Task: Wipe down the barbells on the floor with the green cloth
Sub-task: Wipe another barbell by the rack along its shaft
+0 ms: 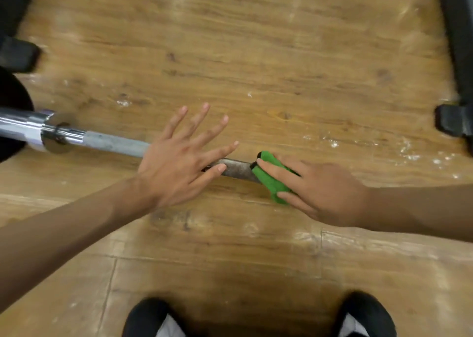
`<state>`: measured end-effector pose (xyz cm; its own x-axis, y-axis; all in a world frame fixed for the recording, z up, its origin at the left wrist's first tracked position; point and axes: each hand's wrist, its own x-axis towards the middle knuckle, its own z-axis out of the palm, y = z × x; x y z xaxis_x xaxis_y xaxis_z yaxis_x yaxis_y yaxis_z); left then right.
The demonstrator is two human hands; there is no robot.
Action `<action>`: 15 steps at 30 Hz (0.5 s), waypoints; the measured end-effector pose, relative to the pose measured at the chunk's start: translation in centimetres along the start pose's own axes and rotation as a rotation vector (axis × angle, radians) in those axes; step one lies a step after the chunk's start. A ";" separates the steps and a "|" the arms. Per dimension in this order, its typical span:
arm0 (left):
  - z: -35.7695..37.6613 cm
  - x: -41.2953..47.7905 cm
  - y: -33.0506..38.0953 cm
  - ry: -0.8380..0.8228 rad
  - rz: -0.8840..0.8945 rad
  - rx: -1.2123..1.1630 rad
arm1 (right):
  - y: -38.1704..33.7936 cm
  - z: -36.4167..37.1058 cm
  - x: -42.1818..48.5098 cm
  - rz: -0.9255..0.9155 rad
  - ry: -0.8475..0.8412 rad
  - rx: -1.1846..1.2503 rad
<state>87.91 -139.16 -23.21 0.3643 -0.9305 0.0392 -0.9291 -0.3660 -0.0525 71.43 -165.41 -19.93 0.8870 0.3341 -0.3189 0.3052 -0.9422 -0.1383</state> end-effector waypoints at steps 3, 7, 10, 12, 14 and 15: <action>-0.2 -0.7 0.6 0.001 -0.001 0.012 | -1.8 0.4 -0.4 0.227 0.009 0.192; 0.2 -2.1 1.8 0.059 -0.041 0.016 | -6.0 2.4 -2.4 0.274 0.055 0.027; 0.8 -3.3 2.7 0.138 -0.044 0.023 | -6.9 1.3 -1.5 0.376 0.112 0.174; 1.1 -3.9 3.2 0.195 -0.036 0.042 | -7.1 0.9 0.0 0.456 0.128 0.366; 1.5 -4.4 3.4 0.245 -0.021 0.046 | -7.5 0.7 -0.1 0.469 0.124 0.383; 1.5 -4.6 3.5 0.258 -0.013 0.051 | -7.8 0.9 -0.9 0.446 0.130 0.327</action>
<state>83.10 -136.19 -25.08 0.3419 -0.8928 0.2931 -0.9177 -0.3844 -0.1006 67.94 -158.33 -19.38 0.9470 -0.1200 -0.2981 -0.2140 -0.9276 -0.3061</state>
